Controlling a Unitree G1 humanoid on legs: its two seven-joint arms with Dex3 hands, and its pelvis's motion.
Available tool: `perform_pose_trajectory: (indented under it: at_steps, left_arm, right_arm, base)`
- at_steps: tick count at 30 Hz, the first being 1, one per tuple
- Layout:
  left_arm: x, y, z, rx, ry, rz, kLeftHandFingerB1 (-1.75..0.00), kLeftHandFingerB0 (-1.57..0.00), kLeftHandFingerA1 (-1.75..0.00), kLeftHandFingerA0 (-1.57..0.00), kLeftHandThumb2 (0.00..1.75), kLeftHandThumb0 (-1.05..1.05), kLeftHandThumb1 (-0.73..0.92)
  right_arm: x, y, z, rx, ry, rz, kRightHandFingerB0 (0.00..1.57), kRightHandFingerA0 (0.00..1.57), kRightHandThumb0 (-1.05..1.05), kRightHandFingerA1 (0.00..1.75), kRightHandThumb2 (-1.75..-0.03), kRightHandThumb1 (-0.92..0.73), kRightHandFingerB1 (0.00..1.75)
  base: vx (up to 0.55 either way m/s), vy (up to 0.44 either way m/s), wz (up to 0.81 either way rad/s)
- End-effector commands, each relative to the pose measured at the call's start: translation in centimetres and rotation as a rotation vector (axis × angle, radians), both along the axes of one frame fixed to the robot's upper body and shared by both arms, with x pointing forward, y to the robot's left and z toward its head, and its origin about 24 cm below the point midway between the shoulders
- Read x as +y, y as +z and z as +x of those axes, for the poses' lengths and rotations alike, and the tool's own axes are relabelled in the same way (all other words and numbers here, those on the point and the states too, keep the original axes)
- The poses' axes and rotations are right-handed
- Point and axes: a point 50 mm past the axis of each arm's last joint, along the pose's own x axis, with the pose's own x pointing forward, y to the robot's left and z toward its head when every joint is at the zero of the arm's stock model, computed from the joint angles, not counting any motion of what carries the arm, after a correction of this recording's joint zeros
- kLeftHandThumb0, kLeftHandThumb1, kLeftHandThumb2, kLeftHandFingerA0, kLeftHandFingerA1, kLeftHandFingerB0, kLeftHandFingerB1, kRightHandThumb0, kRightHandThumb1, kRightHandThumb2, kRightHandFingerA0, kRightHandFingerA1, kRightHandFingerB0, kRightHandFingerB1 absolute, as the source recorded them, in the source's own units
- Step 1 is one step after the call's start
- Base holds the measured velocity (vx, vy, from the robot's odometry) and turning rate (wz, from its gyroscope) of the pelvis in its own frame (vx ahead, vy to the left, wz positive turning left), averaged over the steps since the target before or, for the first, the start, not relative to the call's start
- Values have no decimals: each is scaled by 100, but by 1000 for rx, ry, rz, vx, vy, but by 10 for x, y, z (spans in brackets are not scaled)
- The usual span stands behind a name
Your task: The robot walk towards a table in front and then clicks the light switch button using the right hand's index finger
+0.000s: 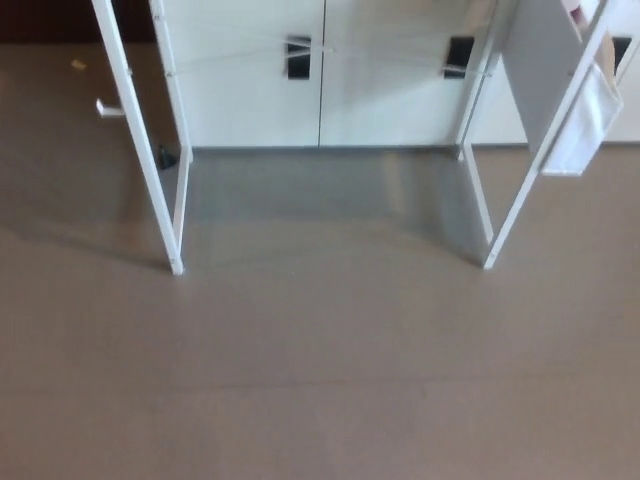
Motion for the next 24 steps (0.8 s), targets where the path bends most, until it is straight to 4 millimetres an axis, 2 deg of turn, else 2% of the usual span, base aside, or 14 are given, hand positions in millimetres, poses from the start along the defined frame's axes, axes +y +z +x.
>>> perform_pose_trajectory:
  at_steps: [1,3,4,8,9,10,11,15,16,17,21,22,23,24]
  left_arm:
    - [3,0,-3,-7,-25,43,-79,-24,-105,-33,86,-72,73]
    - [3,0,-2,-15,-32,41,-82,-26,-109,-35,84,-73,72]
    - [3,0,-4,-11,-27,40,-82,-27,-110,-37,82,-73,72]
    - [5,-1,-12,10,-35,47,-81,-26,-107,-35,82,-71,74]
    - [6,-2,-15,15,-36,43,-74,-30,-90,-42,111,-70,60]
    - [6,-2,-17,9,-51,40,-75,-30,-93,-43,112,-73,60]
    - [7,-2,-18,8,-55,40,-85,-27,-113,-36,86,-72,73]
    - [8,-4,-17,18,-36,36,-86,-28,-116,-39,87,-71,71]
    - [7,-5,-17,16,-37,37,-89,-26,-120,-38,88,-73,69]
    - [7,-5,-18,17,-46,40,-85,-27,-115,-37,88,-73,71]
    - [8,-4,-17,17,-67,46,-84,-25,-112,-35,84,-74,73]
    - [8,-5,-20,19,-67,47,-83,-23,-111,-33,78,-77,74]
    - [8,-4,-19,18,-66,56,-78,-17,-104,-23,74,-79,75]
    - [8,-4,-18,17,-64,69,-78,-17,-104,-23,74,-79,75]
  right_arm:
    - [-5,1,-3,-3,4,-40,36,52,-17,96,-80,-47,69]
    - [-5,3,-1,-4,13,-53,37,59,-14,94,-82,-44,70]
    - [-5,2,-4,1,14,-55,38,55,-15,101,-80,-46,72]
    - [-2,0,-13,9,20,-47,34,54,-18,102,-83,-45,71]
    - [-2,-2,-15,18,17,-40,35,53,-20,101,-82,-44,71]
    - [-2,-3,-16,29,15,-45,36,53,-16,96,-78,-46,69]
    - [-3,-4,-16,35,15,-49,36,53,-18,95,-77,-46,68]
    - [-4,-6,-16,37,37,-66,37,55,-17,94,-79,-46,70]
    - [-3,-5,-16,33,37,-62,35,60,-14,92,-83,-43,68]
    - [-3,-4,-16,34,41,-67,37,55,-18,93,-80,-46,69]
    - [-4,-6,-17,38,39,-65,36,60,-17,91,-81,-43,69]
    - [-4,-6,-20,39,49,-71,39,56,-19,95,-77,-45,72]
    - [-4,-5,-20,39,54,-72,38,56,-19,94,-76,-47,69]
    - [-3,-5,-19,40,54,-68,38,56,-19,94,-76,-47,69]
  base:
    - [280,157,10]
    - [250,108,7]
    - [260,44,11]
    - [276,-23,10]
    - [376,-129,23]
    - [372,-138,23]
    - [516,-132,4]
    - [493,-99,20]
    - [334,-35,-2]
    - [314,-60,-10]
    - [267,53,-16]
    - [400,164,-17]
    - [359,223,-20]
    - [529,207,0]
